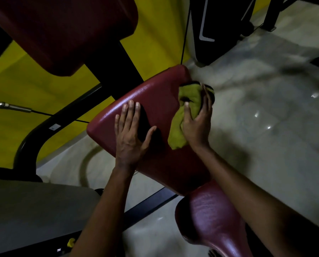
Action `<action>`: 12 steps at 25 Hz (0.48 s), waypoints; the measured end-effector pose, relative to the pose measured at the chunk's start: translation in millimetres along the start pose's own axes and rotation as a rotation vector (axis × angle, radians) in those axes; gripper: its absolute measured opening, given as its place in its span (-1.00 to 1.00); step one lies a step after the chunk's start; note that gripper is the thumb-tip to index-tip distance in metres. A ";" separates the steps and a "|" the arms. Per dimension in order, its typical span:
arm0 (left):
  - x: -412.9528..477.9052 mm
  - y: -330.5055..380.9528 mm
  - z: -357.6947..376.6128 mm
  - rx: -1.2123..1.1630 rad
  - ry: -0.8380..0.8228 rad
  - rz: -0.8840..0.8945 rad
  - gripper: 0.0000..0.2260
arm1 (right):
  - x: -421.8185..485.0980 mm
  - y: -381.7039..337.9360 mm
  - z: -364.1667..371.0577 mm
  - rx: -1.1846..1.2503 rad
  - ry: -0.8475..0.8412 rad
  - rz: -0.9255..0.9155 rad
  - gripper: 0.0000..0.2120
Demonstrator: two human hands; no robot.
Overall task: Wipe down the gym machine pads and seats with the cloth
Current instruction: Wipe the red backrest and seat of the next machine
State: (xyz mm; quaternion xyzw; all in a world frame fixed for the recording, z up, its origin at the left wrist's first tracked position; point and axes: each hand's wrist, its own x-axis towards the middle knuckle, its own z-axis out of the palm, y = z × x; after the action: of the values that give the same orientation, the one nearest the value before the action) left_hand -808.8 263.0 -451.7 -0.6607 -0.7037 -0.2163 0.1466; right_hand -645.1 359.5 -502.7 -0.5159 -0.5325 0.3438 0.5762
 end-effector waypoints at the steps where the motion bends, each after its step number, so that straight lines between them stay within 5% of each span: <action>1: -0.8 0.6 0.4 -0.017 0.006 -0.005 -0.33 | -15.8 15.0 -2.2 -0.004 0.022 0.045 -0.43; 6: -13.7 10.0 9.1 -0.023 0.033 -0.028 -0.41 | -69.2 70.9 -16.4 -0.027 -0.039 0.263 -0.29; 12: -56.2 30.5 38.9 0.056 -0.143 0.075 -0.38 | -52.0 72.0 -19.2 0.016 -0.015 0.186 -0.43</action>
State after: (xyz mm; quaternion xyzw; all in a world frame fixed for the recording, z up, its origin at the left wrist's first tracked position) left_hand -770.7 234.6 -509.7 -0.6961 -0.6927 -0.1433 0.1225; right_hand -625.6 322.6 -583.4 -0.5559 -0.4837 0.4040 0.5420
